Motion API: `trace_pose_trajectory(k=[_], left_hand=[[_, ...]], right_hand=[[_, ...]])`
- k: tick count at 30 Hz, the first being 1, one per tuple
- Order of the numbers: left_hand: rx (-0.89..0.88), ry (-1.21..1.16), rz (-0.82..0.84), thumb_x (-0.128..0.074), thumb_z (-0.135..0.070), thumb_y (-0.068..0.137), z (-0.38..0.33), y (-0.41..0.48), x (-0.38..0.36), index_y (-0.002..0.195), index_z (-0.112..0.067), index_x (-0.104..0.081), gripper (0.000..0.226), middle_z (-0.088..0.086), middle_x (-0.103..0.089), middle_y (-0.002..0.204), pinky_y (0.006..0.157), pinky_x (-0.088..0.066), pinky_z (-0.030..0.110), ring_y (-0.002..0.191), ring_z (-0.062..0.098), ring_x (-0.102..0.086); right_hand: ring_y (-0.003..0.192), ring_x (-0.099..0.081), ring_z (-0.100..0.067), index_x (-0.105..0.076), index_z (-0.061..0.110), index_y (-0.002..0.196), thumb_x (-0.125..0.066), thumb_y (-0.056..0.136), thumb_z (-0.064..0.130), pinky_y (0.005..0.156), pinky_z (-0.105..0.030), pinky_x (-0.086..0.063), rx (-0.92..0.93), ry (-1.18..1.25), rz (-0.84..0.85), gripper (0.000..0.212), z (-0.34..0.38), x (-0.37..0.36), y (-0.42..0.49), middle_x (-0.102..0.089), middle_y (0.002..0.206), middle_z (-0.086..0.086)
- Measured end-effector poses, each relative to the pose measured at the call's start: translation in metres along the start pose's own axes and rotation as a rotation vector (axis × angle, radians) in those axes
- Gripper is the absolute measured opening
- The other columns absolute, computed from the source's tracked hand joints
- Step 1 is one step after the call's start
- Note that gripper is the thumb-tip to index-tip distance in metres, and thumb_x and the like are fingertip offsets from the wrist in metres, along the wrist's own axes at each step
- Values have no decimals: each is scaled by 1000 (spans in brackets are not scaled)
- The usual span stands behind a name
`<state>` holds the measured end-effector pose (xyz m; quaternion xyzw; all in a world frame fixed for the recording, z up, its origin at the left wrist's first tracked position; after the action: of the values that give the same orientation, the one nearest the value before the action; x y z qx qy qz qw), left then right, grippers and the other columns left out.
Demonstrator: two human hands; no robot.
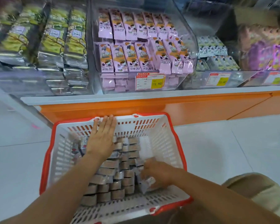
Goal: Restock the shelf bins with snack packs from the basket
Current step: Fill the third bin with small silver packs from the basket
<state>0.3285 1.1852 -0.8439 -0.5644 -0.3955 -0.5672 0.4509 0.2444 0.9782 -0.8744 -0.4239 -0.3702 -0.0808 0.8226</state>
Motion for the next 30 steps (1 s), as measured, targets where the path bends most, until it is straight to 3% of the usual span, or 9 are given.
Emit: trace_pose_trajectory(k=[5,9,13,16,19,20,24,30], left_hand=[[24,15,104,-36,-39,96,-4,1,-13,152,-7,23,87,11,26,160,119,16,52,149,28,22],[20,25,102,-35,-42,96,-2,0,-11,152,-8,24,88,10,25,161,119,16,53,149,27,21],[13,17,118,-39,-39,98,-3,1,-2,151,-9,23,87,11,19,162,119,17,51,151,27,17],[-31,-35,7,-50,-30,97,-6,2,15,151,-9,14,86,12,2,165,118,16,47,153,29,0],[-128,-51,-221,-68,-21,81,-21,0,51,152,-3,-32,82,18,-33,157,121,-7,50,146,35,-29],[-156,-59,-294,-66,-20,80,-27,-1,64,149,-2,-37,77,19,-36,155,120,-14,52,145,35,-31],[-234,-122,-540,-59,-16,84,-55,5,126,149,-2,-38,70,18,-36,154,120,-15,52,144,34,-27],[-231,-90,-636,-62,-12,78,-79,33,192,154,-6,-28,83,15,-23,161,123,-3,48,149,32,-15]], right_hand=[[118,-49,-27,-58,15,127,-68,88,26,97,-37,-41,79,-18,19,41,-5,-14,13,-55,130,-8],[113,-50,-21,-46,25,138,-67,87,34,89,-33,-41,48,23,-43,56,-12,3,13,-53,129,-3],[87,-54,-14,-57,26,125,-68,80,22,71,-26,-42,36,200,-234,46,-19,47,-5,-56,102,1],[81,-51,-7,-59,23,107,-69,76,17,71,-21,-43,26,360,-452,33,-23,88,-38,-53,95,7],[85,-56,-9,-59,18,103,-67,72,14,73,-21,-46,61,499,-709,32,-21,128,-82,-57,98,8],[86,-57,-9,-60,17,102,-66,72,13,74,-20,-46,69,533,-787,32,-20,140,-98,-57,99,11],[83,-56,-7,-59,24,96,-64,71,17,74,-17,-43,63,569,-1103,27,-23,178,-166,-59,94,10],[82,-53,-2,-56,26,96,-67,81,20,72,-21,-44,31,622,-1593,20,-45,232,-254,-59,91,23]])
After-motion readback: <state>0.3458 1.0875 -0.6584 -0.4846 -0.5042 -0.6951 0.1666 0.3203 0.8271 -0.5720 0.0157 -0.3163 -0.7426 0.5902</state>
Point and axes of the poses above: each hand's wrist, its own y-axis towards the middle knuckle, its own x-axis out of the back of the hand, z = x × y, the point moved 5 cm from there along y, towards the middle knuckle
